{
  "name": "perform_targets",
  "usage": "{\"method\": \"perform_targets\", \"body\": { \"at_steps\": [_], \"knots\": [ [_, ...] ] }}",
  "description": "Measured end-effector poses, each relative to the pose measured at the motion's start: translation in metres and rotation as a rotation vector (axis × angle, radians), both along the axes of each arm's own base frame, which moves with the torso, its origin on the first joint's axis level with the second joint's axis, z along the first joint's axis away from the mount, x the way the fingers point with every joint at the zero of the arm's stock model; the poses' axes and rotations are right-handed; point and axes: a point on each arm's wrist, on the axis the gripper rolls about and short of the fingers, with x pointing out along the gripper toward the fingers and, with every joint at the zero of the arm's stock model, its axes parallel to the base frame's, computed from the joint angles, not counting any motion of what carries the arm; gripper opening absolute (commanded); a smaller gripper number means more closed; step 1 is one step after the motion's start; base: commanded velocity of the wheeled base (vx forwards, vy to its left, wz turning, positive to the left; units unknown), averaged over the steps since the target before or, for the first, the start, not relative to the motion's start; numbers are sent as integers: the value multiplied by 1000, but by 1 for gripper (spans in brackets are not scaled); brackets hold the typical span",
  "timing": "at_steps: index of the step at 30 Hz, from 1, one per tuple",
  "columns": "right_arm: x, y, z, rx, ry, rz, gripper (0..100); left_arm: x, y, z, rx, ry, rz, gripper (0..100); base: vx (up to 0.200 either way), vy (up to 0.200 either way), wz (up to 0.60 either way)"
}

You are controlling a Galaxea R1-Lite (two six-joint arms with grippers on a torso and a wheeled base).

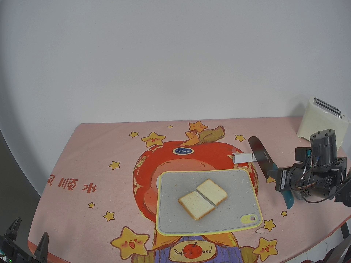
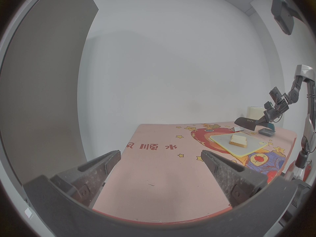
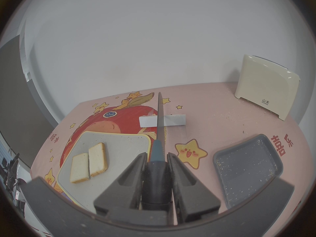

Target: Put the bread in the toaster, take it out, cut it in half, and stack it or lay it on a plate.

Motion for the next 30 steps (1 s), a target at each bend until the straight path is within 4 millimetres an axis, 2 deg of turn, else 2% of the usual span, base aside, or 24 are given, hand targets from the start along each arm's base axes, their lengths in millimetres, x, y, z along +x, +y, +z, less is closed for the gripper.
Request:
{"method": "perform_targets", "body": {
  "at_steps": [30],
  "knots": [
    [-2,1,-3,-9,13,12,0,0,0,0,0,0,0,100,0,0,0]
  ]
}}
